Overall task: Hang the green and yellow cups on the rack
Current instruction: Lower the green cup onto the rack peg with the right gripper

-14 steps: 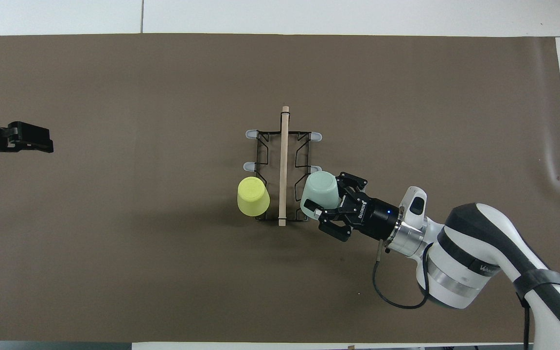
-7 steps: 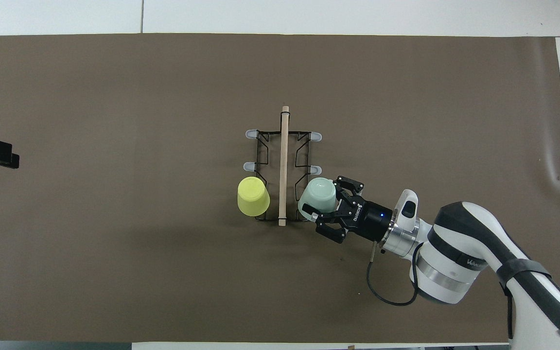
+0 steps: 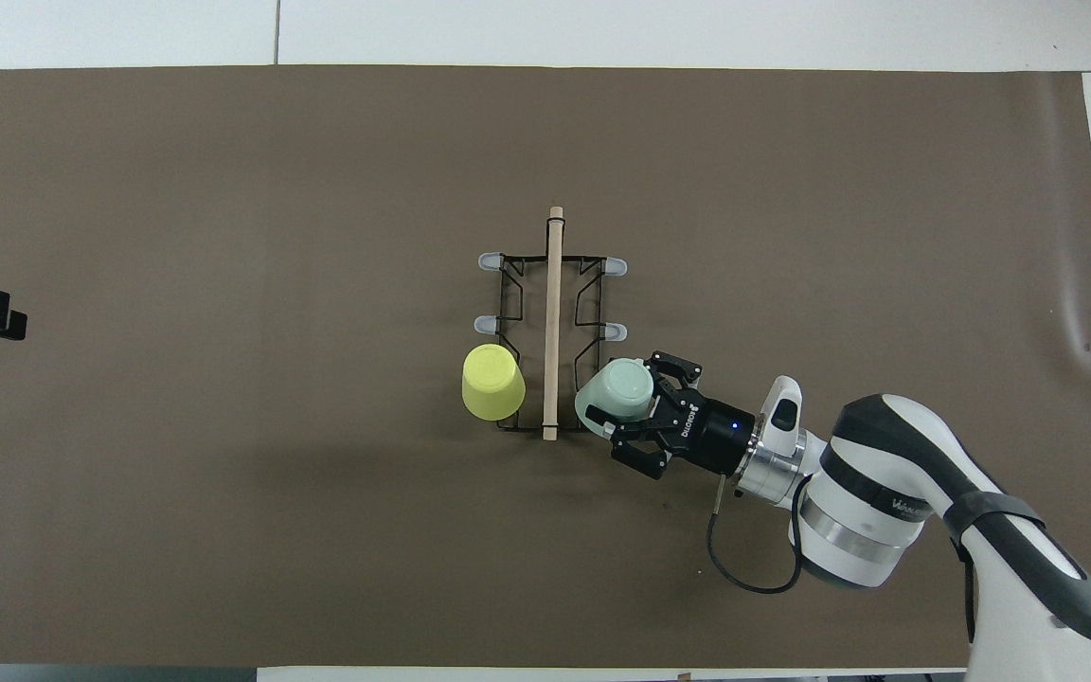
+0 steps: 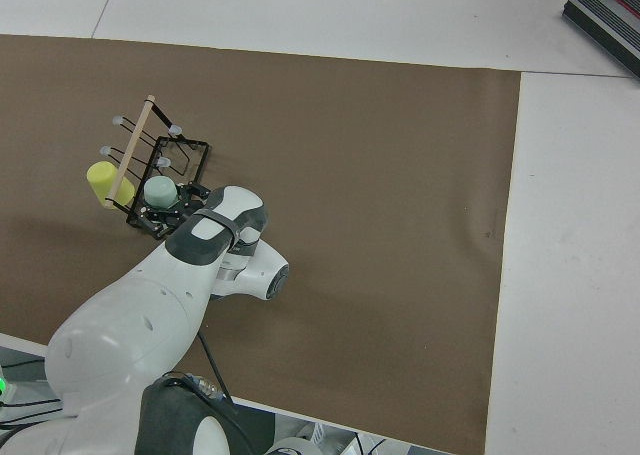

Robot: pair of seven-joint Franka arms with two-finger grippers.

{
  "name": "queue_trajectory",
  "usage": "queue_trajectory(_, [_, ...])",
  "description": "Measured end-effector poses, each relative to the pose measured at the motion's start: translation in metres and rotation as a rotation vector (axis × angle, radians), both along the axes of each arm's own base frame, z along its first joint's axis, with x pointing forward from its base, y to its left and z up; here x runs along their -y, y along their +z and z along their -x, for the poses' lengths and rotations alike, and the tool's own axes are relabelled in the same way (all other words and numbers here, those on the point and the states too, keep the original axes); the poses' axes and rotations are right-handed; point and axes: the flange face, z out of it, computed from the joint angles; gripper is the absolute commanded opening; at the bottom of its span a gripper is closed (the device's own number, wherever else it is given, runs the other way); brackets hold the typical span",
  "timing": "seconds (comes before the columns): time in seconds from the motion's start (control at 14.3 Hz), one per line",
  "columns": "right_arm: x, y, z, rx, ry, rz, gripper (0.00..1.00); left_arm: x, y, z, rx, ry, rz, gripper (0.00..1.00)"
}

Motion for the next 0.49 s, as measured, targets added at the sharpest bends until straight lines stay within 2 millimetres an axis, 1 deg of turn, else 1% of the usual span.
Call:
queue_trajectory(0.07, [0.000,0.000,0.000,0.000,0.001,-0.002,1.00,0.000,0.000,0.000,-0.001,0.000,0.001,1.00])
queue_trajectory(0.28, [-0.001,0.001,-0.001,0.006,0.004,-0.017,1.00,0.001,0.000,0.000,0.001,0.000,0.001,1.00])
queue_trajectory(0.35, [0.001,0.003,-0.002,0.011,0.001,-0.029,1.00,0.002,0.000,0.000,0.003,-0.002,0.002,1.00])
queue_trajectory(0.49, [0.015,0.007,-0.011,0.029,-0.018,-0.067,1.00,0.002,-0.001,-0.002,0.001,-0.002,0.001,1.00])
